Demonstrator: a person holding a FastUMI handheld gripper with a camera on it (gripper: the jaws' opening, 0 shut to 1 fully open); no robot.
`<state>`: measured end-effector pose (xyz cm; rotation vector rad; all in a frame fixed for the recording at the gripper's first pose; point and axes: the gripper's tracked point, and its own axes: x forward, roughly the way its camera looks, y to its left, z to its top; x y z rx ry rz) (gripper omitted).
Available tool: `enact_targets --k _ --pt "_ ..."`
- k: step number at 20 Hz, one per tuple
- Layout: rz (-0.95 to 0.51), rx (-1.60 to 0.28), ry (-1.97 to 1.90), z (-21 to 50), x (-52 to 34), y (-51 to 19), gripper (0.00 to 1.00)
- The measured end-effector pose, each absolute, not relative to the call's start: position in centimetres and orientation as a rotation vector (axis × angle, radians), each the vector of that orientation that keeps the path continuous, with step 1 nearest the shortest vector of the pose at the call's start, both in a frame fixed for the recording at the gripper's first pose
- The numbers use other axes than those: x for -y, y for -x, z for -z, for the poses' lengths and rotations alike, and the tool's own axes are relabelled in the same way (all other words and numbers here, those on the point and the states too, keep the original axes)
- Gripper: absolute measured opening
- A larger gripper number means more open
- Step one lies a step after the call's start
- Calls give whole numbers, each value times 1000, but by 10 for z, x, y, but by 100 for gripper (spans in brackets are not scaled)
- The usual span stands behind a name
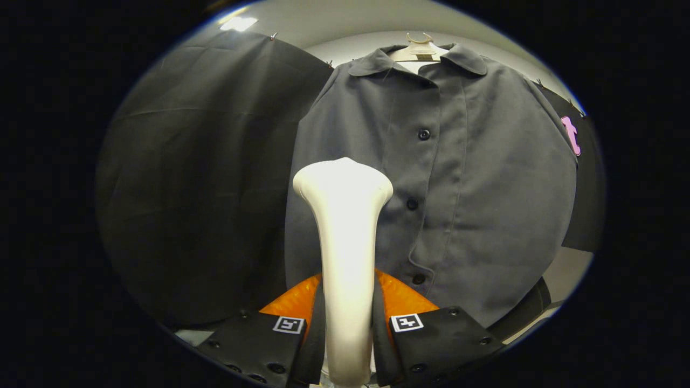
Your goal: Iron the clothes twice with a garment steamer, once on the left side and once on the right side.
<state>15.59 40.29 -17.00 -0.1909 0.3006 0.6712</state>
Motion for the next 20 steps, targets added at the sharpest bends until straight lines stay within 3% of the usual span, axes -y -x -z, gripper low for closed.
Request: enact_targets --k 12,20 --pt "-670 -420 224 238 -401 -135 45" --pt "-639 -411 203 230 -395 -126 45"
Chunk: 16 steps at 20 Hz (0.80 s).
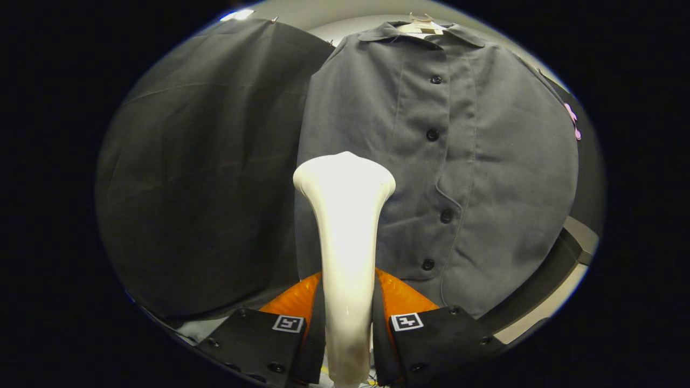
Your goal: Iron the clothes twice with a garment steamer, once on the left side and once on the right side.
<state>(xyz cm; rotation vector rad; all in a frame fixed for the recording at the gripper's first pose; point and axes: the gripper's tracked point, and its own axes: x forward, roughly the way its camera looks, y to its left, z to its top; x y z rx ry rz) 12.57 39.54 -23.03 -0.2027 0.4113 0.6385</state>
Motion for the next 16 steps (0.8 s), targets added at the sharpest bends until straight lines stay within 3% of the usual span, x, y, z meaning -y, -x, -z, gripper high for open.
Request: enact_targets --k 16 --pt "-501 -147 89 82 -274 -102 44"
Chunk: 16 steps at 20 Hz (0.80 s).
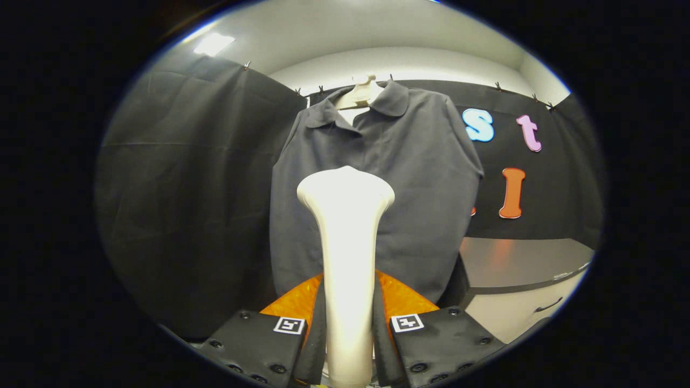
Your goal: Iron the clothes twice with a garment steamer, once on the left side and once on the right side.
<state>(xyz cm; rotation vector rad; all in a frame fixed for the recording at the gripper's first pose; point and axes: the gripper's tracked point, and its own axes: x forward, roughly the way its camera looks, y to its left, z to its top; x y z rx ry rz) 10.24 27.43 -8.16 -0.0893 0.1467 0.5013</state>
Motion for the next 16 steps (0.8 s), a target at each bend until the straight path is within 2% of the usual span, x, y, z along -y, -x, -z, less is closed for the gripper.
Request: enact_targets --k 7,16 --pt "-333 -98 90 55 -187 -94 44" --pt "-160 -77 95 53 -116 -67 44"
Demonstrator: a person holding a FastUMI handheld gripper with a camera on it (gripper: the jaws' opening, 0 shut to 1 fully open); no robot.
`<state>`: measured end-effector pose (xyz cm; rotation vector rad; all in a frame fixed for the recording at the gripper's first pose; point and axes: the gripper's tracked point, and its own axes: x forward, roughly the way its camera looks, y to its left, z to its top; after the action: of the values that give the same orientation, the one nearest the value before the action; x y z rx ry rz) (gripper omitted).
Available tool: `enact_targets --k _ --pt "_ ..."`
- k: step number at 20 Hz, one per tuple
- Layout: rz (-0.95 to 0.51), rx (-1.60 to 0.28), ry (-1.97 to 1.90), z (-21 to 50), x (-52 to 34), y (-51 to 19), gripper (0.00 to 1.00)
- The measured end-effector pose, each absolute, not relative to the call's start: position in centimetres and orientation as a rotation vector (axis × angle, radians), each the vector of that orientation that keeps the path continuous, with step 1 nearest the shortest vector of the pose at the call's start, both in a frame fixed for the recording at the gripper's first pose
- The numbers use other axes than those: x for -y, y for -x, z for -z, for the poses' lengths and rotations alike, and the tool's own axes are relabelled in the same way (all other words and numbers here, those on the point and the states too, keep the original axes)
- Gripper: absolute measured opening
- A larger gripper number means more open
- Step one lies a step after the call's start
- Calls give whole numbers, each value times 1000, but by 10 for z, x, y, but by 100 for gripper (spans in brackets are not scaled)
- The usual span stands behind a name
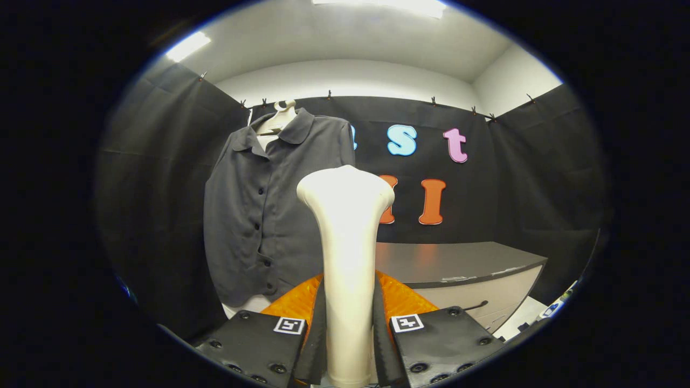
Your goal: Iron the clothes twice with a garment steamer, once on the left side and once on the right side.
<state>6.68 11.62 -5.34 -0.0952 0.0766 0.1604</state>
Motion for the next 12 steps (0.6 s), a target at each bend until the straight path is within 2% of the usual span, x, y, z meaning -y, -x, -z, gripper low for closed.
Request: enact_targets --k 12 --pt "-94 -92 112 57 -74 -41 44"
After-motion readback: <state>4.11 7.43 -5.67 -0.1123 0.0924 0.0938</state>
